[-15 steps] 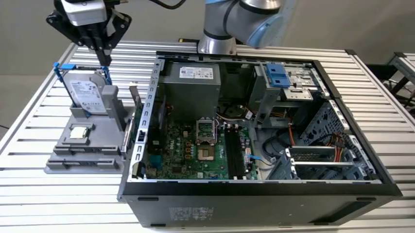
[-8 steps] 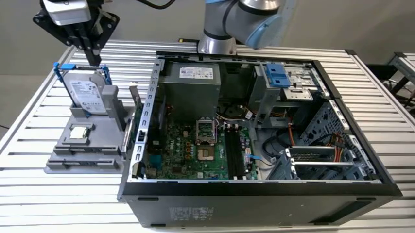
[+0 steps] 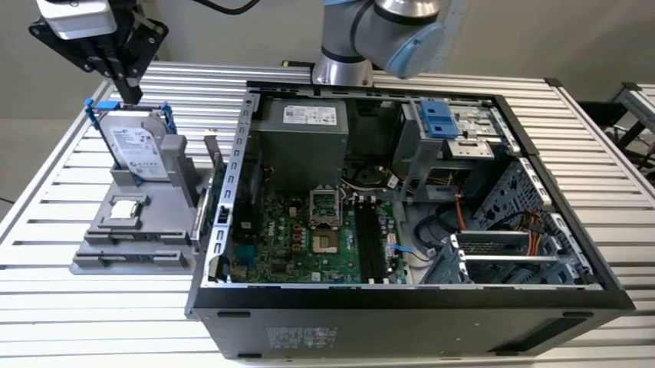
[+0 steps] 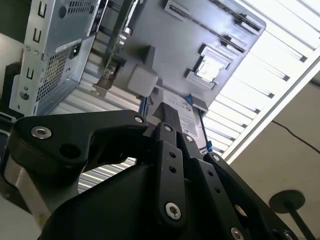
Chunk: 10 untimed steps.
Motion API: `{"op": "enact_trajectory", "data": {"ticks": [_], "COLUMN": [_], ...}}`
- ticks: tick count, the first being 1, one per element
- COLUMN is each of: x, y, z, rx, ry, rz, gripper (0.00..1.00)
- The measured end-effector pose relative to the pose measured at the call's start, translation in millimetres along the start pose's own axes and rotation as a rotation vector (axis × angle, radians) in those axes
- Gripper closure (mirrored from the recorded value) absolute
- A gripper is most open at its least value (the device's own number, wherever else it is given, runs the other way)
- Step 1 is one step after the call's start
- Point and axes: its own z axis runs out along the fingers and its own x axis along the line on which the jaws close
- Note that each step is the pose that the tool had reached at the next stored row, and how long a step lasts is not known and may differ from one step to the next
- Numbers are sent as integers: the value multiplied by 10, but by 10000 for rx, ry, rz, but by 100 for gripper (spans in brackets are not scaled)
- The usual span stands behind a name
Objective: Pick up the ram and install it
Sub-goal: 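Reach for the ram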
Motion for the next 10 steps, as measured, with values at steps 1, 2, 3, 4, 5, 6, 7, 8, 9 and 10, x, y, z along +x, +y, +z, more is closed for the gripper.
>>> {"op": "enact_trajectory", "data": {"ticks": [1,2,3,4,5,6,7,8,9,10], "x": [26,52,77,101,124,147,167,185,204,218], "y": [-2,-4,-6,-8,-10,-11,-13,-14,-16,-17], "z": [0,0,0,0,-1,-1,-1,-2,-2,-2], "rx": [0,0,0,0,0,0,0,1,0,0], "ry": [0,1,2,2,3,4,4,4,4,5], "rz": [0,0,0,0,0,0,0,0,-3,-27], "gripper": [100,100,100,100,100,100,100,100,100,100]}}
